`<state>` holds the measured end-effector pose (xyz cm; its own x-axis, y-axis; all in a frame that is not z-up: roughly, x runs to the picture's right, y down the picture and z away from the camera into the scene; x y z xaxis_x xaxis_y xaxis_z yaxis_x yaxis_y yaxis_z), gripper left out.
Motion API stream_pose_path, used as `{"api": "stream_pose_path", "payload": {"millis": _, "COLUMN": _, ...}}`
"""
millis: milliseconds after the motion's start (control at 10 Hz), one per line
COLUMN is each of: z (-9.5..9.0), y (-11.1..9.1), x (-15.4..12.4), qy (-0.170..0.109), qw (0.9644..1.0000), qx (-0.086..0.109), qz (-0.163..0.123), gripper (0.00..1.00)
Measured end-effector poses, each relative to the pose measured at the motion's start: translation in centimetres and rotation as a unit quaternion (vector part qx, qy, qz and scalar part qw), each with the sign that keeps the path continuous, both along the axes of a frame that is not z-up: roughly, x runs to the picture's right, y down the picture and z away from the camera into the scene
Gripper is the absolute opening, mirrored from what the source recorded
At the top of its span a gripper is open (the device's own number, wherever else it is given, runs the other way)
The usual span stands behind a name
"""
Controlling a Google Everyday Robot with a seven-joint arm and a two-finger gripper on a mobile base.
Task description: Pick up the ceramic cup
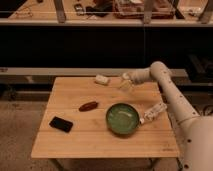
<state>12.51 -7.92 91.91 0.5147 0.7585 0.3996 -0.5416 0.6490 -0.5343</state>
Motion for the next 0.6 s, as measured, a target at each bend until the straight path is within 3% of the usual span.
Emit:
{"api": "stream_pose_path", "payload": {"millis": 200, "z": -1.2, "y": -4.4, "x": 2.5, "qy": 0.030, "qw": 0.9987, "qx": 0.036, "qz": 0.022, "gripper": 0.80}}
{"api": "stream_pose_path", "payload": {"millis": 300, "z": -1.9, "y": -5.2, "x": 3.7, "qy": 0.043, "qw": 0.9978, "qx": 0.045, "qz": 0.025, "gripper": 0.80}}
{"api": "stream_pose_path", "payload": {"millis": 400, "z": -2.8, "y": -5.5, "x": 5.4, "qy": 0.058, "qw": 0.9966, "qx": 0.051, "qz": 0.029, "gripper": 0.80}}
{"api": "stream_pose_path", "payload": {"millis": 600, "z": -3.0, "y": -4.1, "x": 8.3, "qy": 0.078, "qw": 0.9949, "qx": 0.051, "qz": 0.040, "gripper": 0.80}}
